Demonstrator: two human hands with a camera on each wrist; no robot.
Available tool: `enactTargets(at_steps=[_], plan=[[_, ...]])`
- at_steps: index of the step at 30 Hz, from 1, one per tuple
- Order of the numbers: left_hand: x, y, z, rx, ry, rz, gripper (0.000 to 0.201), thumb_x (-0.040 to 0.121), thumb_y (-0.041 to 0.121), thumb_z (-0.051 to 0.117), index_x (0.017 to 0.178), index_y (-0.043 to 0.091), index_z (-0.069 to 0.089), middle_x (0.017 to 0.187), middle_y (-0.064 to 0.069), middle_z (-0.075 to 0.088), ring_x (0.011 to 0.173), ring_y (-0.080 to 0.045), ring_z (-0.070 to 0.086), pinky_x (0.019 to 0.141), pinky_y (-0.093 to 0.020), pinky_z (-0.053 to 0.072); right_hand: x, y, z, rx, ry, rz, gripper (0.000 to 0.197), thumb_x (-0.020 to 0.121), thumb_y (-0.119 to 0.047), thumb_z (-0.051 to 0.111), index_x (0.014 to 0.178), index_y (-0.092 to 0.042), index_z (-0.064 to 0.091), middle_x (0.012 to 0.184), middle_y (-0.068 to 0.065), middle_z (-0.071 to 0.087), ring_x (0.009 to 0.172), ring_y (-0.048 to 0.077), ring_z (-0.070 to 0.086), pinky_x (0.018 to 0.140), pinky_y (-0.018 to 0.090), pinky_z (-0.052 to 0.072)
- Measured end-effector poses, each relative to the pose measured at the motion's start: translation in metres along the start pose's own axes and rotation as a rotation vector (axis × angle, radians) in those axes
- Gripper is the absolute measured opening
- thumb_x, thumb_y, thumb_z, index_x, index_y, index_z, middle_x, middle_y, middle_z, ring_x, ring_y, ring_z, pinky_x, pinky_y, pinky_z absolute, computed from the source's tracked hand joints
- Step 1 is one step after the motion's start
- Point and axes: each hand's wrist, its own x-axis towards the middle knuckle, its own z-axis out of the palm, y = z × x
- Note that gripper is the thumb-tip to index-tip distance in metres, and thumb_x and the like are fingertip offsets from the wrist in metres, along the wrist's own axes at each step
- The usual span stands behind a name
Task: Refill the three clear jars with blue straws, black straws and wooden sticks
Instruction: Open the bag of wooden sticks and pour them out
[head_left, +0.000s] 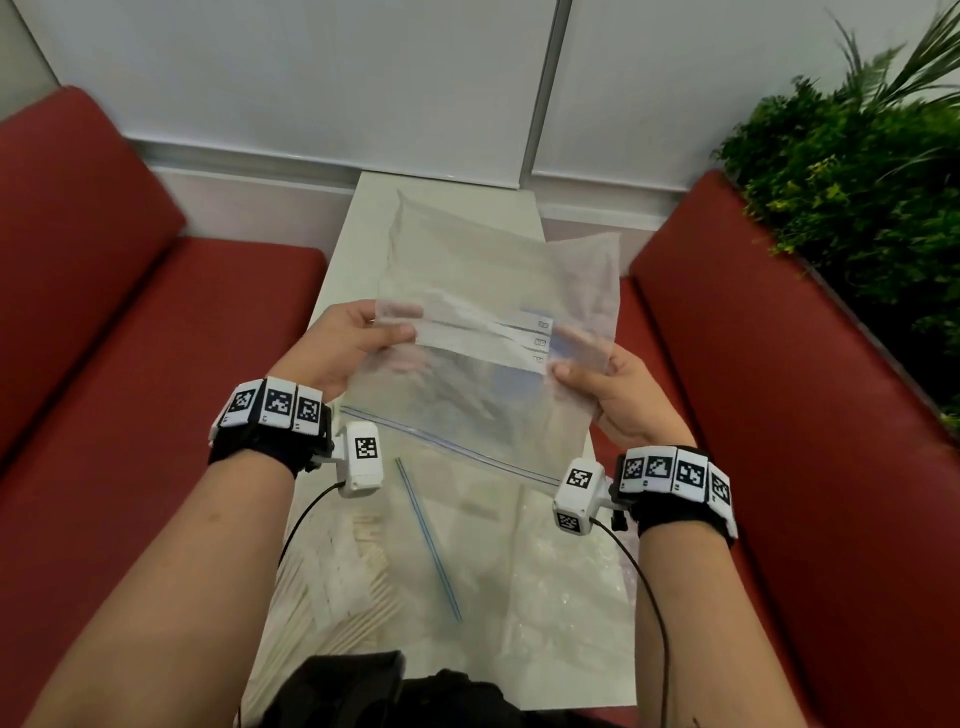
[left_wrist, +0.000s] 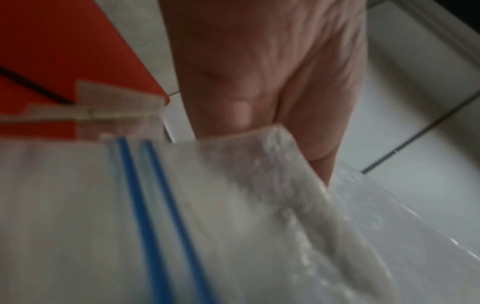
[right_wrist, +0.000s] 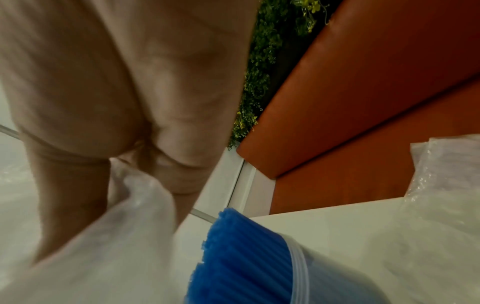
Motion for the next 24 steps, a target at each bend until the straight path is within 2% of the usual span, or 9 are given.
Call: enactTargets(at_steps=[4,7,10,12,14,17,19,21,24], plan=[[-0.006,-0.001,-0.005,-0.072,-0.040,0.011,0.016,0.078,0.001,0.071,0.087,0.011,0.079,0.093,-0.012,0.074,0.081,-0.021,0.074,0.064,-0.029,0.061,-0.003,0.002,0.003,-0.107,0.067,-0.056,0.022,0.079,0.003,0.071,0.080,-0.015,0.083,0.089,0.006,0.079,0.080,0.014,0.074,0.069,0.024,0.059],[-0.008,-0.001,-0.009,-0.023,-0.004,0.052,0.026,0.085,0.004,0.066,0.103,0.020,0.076,0.104,-0.009,0.072,0.082,-0.022,0.072,0.071,-0.030,0.060,-0.003,0.005,0.001,-0.172,0.070,-0.073,0.051,0.076,0.027,0.050,0.054,-0.014,0.069,0.092,0.016,0.076,0.084,0.027,0.074,0.073,0.037,0.060],[-0.006,0.001,-0.018,-0.038,-0.060,-0.064,0.051,0.095,0.054,0.056,0.134,0.023,0.062,0.125,-0.007,0.068,0.112,-0.023,0.067,0.096,-0.038,0.051,-0.005,0.011,-0.003,-0.178,0.100,-0.121,0.050,0.069,0.030,0.040,0.048,-0.011,0.061,0.114,0.022,0.072,0.107,0.041,0.069,0.089,0.050,0.058],[-0.007,0.004,-0.020,-0.115,-0.150,-0.224,0.071,0.083,0.071,0.054,0.131,0.020,0.065,0.125,-0.011,0.069,0.113,-0.027,0.068,0.094,-0.042,0.053,-0.007,0.014,-0.005,-0.180,0.096,-0.162,0.047,0.068,0.029,0.041,0.049,-0.010,0.061,0.116,0.021,0.072,0.107,0.041,0.069,0.086,0.047,0.059],[-0.009,0.005,-0.017,0.030,-0.206,-0.209,0.047,0.087,0.049,0.067,0.118,0.015,0.074,0.121,-0.013,0.071,0.106,-0.025,0.072,0.083,-0.037,0.060,-0.007,0.015,-0.009,-0.226,0.046,-0.157,0.045,0.065,0.028,0.040,0.052,-0.009,0.064,0.114,0.019,0.073,0.106,0.041,0.069,0.082,0.043,0.060],[-0.007,0.004,-0.011,0.169,-0.068,-0.107,0.028,0.086,0.008,0.073,0.114,0.005,0.073,0.111,-0.017,0.074,0.091,-0.022,0.075,0.079,-0.032,0.062,-0.004,0.013,-0.021,-0.617,-0.012,-0.002,0.054,0.076,0.024,0.041,0.074,-0.016,0.078,0.114,0.007,0.075,0.107,0.031,0.070,0.090,0.036,0.058],[-0.005,0.009,-0.005,0.285,-0.009,0.000,0.025,0.087,0.003,0.073,0.112,0.006,0.073,0.107,-0.018,0.075,0.088,-0.021,0.073,0.084,-0.034,0.060,-0.002,0.006,-0.026,-0.954,0.027,0.119,0.058,0.086,0.013,0.046,0.104,-0.034,0.076,0.131,-0.002,0.067,0.115,0.019,0.066,0.099,0.040,0.054],[-0.005,0.017,0.006,0.498,-0.030,0.093,0.021,0.088,0.008,0.074,0.109,0.006,0.073,0.103,-0.017,0.075,0.087,-0.020,0.068,0.088,-0.040,0.055,-0.001,-0.003,-0.022,-0.973,0.025,0.090,0.057,0.086,-0.005,0.061,0.125,-0.047,0.058,0.148,-0.013,0.050,0.134,0.011,0.049,0.102,0.030,0.047],[-0.008,0.029,0.034,0.686,-0.241,0.121,0.017,0.087,0.017,0.077,0.101,0.008,0.073,0.085,-0.010,0.066,0.079,-0.016,0.058,0.079,-0.035,0.045,0.005,-0.007,0.009,-0.908,-0.176,0.121,0.092,0.066,-0.048,0.087,0.142,-0.057,0.035,0.147,-0.031,0.038,0.132,-0.005,0.040,0.101,0.021,0.037]])
